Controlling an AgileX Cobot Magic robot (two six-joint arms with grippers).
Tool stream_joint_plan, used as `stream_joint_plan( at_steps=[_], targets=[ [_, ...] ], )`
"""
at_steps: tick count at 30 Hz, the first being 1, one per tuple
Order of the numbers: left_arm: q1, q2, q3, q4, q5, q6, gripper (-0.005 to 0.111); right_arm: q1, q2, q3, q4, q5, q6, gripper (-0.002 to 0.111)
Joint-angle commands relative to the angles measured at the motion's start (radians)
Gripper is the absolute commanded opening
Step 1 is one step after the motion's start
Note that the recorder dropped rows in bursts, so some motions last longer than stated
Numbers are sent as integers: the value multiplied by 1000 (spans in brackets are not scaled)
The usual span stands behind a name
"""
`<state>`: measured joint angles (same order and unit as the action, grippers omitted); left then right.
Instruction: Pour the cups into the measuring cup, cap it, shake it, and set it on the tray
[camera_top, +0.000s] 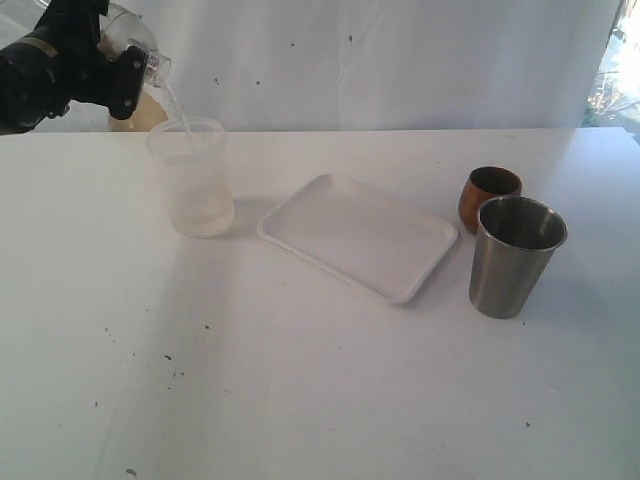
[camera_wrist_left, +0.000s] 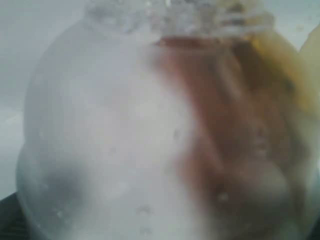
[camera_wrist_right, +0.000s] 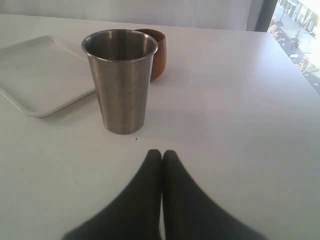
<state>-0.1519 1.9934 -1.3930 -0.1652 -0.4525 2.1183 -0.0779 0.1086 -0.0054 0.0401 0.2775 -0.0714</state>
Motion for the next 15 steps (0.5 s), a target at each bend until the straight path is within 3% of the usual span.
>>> stream_joint_plan(
  at_steps=[1,15],
  targets=[
    [0,-15,-17,45,-55,-6,0,1,-5,5,-6,-10,-3,0],
    [0,-15,-17,54,-55,-6,0,1,-5,5,-6,-10,-3,0]
  ],
)
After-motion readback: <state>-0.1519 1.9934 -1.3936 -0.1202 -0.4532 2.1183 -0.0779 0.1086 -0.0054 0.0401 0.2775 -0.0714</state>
